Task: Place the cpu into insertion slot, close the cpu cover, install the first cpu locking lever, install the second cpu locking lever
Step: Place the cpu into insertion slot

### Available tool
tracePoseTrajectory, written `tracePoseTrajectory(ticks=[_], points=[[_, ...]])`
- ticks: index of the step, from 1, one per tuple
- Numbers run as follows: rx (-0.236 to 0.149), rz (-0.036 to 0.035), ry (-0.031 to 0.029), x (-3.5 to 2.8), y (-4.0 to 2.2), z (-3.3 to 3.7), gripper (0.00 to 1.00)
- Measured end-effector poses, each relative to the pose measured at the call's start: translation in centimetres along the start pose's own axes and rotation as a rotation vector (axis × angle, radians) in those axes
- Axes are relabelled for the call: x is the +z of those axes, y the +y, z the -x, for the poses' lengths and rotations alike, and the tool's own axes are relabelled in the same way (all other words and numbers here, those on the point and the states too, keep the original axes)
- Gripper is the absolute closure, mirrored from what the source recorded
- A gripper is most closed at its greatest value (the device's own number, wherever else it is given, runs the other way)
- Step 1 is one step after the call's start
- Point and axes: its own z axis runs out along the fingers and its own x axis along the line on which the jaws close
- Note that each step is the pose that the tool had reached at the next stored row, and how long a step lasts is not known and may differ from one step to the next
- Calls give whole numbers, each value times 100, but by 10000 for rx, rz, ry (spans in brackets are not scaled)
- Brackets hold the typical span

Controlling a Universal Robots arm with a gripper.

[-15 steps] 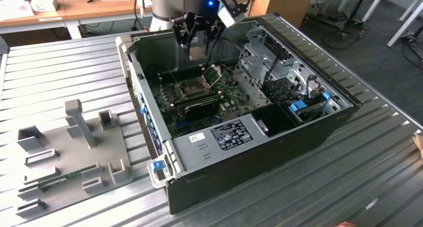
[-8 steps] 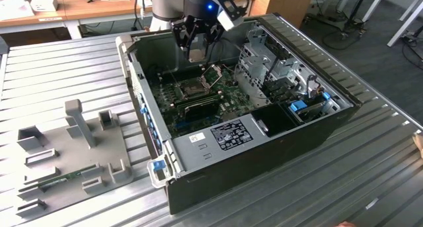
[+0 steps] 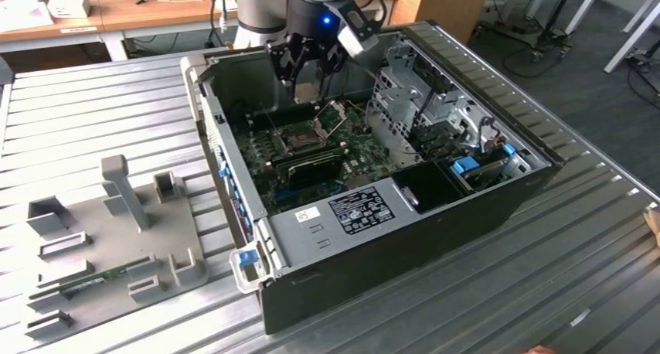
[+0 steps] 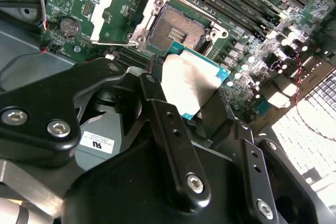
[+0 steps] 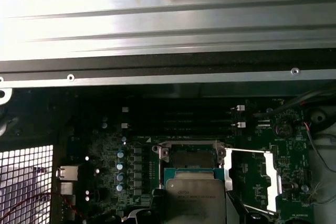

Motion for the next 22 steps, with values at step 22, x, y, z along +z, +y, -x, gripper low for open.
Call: tracePoseTrajectory(ticks=[22], points=[[-1, 4, -1, 77, -6, -2, 46]])
